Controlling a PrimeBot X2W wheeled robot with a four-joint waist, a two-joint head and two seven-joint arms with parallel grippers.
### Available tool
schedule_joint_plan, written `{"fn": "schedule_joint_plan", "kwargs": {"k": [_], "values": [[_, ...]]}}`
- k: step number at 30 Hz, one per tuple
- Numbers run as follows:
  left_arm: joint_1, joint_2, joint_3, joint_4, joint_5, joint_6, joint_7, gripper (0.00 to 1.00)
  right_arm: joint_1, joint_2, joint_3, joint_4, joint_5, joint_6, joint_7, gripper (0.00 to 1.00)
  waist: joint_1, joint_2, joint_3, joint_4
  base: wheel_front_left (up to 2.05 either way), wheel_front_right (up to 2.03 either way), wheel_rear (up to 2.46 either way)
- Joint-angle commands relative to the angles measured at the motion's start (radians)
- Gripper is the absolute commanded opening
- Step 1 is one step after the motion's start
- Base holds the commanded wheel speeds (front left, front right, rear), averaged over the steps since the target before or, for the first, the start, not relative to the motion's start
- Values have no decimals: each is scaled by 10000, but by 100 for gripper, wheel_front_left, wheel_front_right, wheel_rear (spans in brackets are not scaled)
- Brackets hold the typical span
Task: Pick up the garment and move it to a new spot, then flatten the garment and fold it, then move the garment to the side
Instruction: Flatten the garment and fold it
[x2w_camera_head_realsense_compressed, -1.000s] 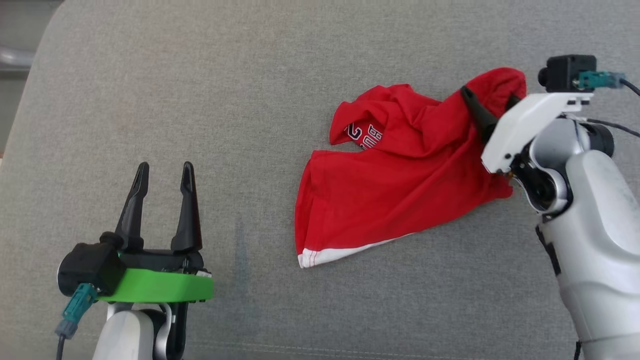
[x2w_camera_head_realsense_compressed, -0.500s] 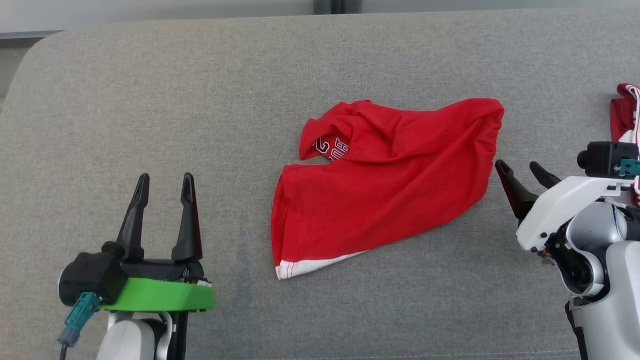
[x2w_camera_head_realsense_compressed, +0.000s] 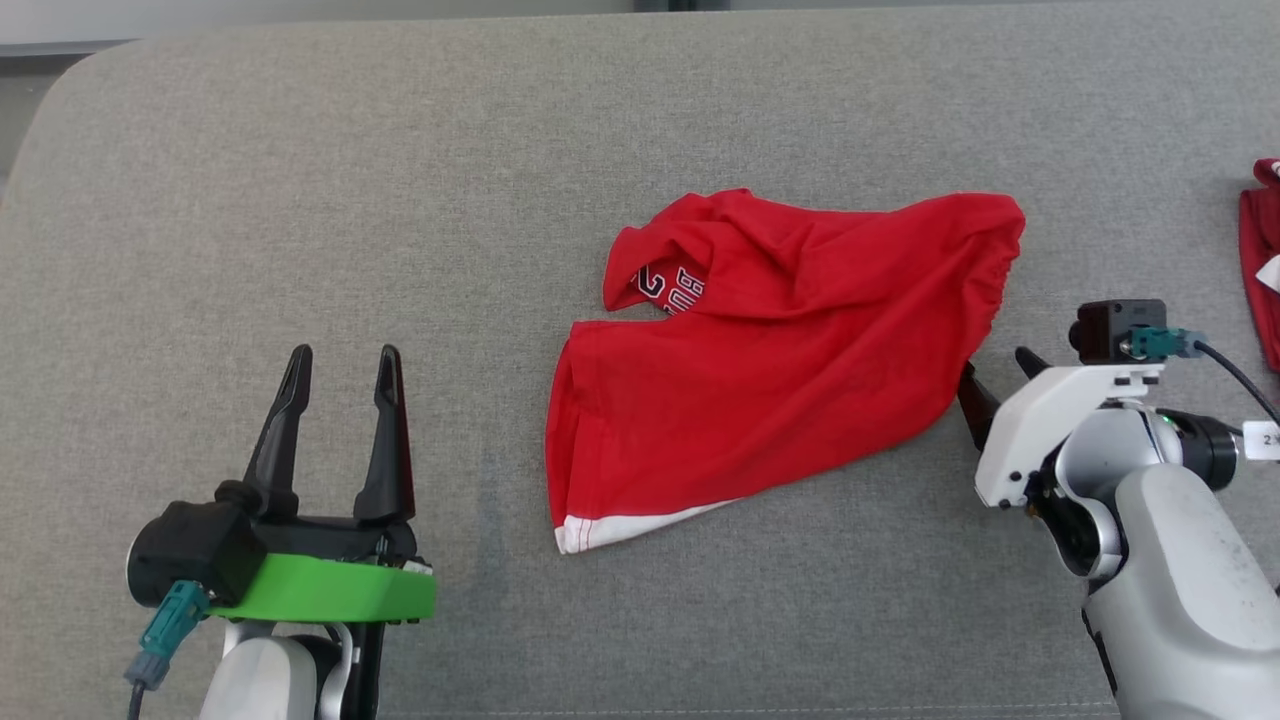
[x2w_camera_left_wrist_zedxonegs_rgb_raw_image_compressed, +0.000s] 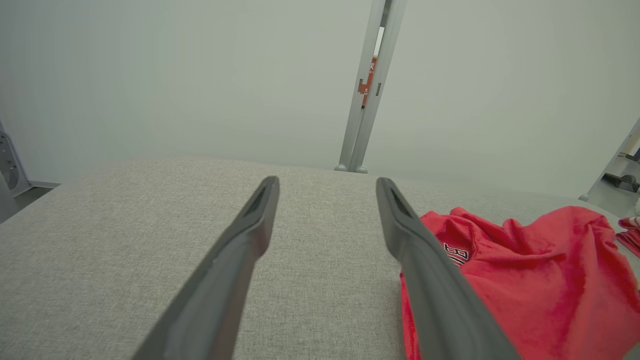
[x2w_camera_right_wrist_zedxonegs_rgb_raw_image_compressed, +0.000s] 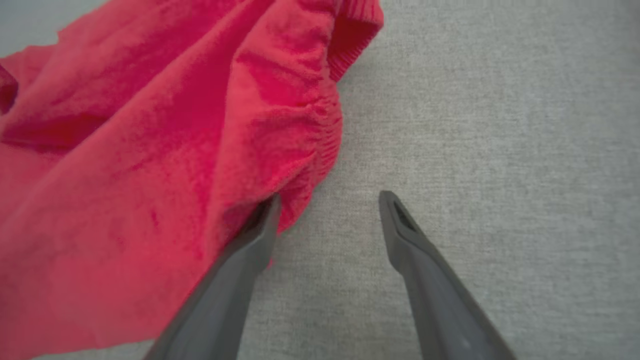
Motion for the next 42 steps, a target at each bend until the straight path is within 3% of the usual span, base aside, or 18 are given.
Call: {"fn": "schedule_joint_plan", "kwargs": {"k": [1, 13, 14, 15, 16, 17, 23, 29, 38, 42], "values": [[-156, 79, -11, -13, 6, -24, 2, 100, -320, -100, 263, 195, 108, 4, -257, 100, 0, 0, 95, 82, 0, 0, 0], [-307, 91, 68, -47, -4, -24, 4, 100, -1513, -688, 2174, 1296, 1318, 4, -1245, 100, 0, 0, 358, 314, 0, 0, 0], [-306, 91, 79, -44, -9, -24, 2, 100, -1571, -757, 2332, 1303, 1429, 4, -1281, 82, 0, 0, 363, 318, 0, 0, 0], [-304, 89, 88, -36, -9, -24, 4, 100, -1611, -819, 2468, 1298, 1501, 4, -1332, 43, 0, 0, 364, 323, 0, 0, 0], [-299, 85, 96, -30, -5, -24, 4, 100, -1649, -894, 2651, 1300, 1571, 4, -1339, 11, 0, 0, 361, 327, 0, 0, 0], [-296, 82, 101, -27, -3, -24, 4, 100, -1680, -959, 2793, 1269, 1619, 4, -1366, 0, 0, 0, 356, 329, 0, 0, 0], [-212, 56, 146, 11, 12, -24, 4, 100, -1715, -1382, 3224, 571, 1795, 4, -1630, 0, 0, 0, 185, 320, 0, 0, 0], [53, 45, 268, 38, 42, -24, 4, 100, -575, -1530, 2418, -1666, 1803, 4, -657, 0, 0, 0, -208, 282, 0, 0, 0], [325, 35, 373, -114, 152, -24, 2, 100, 3265, 162, -680, -7002, 734, 4, 4122, 0, 0, 0, -389, -15, 0, 0, 0], [226, 29, 293, -117, 145, -24, 4, 100, 4155, 692, -1635, -7875, 240, 4, 5838, 0, 0, 0, -298, -111, 0, 0, 0]]}}
